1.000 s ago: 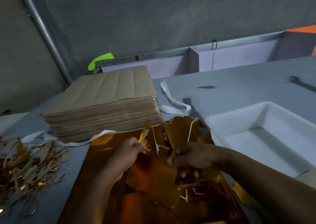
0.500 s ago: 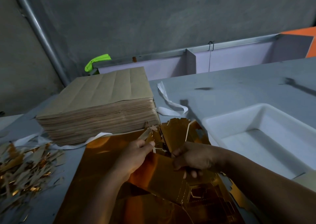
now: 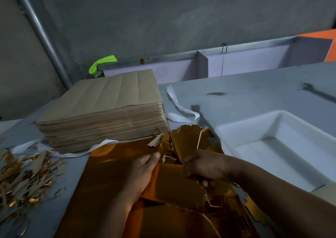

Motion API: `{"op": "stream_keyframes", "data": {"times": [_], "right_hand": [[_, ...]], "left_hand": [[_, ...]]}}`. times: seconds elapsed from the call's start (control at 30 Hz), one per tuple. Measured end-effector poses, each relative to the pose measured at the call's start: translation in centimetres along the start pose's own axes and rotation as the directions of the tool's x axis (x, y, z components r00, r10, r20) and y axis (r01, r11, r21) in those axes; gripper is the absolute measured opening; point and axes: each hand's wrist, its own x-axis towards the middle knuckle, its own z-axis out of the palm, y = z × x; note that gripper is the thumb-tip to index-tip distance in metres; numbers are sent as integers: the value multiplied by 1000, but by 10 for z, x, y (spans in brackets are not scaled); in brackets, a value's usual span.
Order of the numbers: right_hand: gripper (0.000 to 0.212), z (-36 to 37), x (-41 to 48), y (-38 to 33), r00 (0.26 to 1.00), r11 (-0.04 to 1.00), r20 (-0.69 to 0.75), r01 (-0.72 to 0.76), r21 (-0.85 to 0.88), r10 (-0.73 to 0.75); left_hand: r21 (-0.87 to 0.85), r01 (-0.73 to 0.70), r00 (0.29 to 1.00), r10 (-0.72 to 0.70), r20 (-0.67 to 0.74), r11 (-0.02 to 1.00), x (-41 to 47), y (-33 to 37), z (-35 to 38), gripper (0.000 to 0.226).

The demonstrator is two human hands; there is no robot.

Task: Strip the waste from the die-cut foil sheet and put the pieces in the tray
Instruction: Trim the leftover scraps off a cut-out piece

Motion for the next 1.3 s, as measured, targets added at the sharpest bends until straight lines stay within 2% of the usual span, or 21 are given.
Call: {"op": "stream_keyframes", "data": {"times": [0.3,0.43,0.57,0.73,0.9,1.03,1.2,1.3], "right_hand": [[18,1,2,-1,1000,1000,-6,0,-24,0],[23,-1,1,2,999,1000,-35,-6,29,7],[25,-1,4,4,997,998,-82,8,60,-3],[23,-2,7,6,985,993,-173,31,110,-12],[28,-4,8,5,952,957,-304,110,268,-24],[31,-5,7,3,914,936,-402,185,298,-53],[28,-6,6,3,885,898,-462,251,361,-61],[25,-8,9,4,839,893,-543,277,354,-45]], "left_hand": [[-83,-11,999,8,-44,996,0,-5,1,69],[-183,-16,990,-10,-141,983,1,-6,-2,41],[-186,-16,992,-7,-123,982,4,-10,-2,44],[-221,-45,986,8,-167,974,4,-8,1,33],[-264,-16,983,-33,-178,964,3,-8,1,22],[-276,-25,983,-26,-182,961,0,-7,2,40],[-201,-51,976,6,-216,978,0,-6,4,36],[-191,-39,979,0,-205,981,0,-6,3,33]]}}
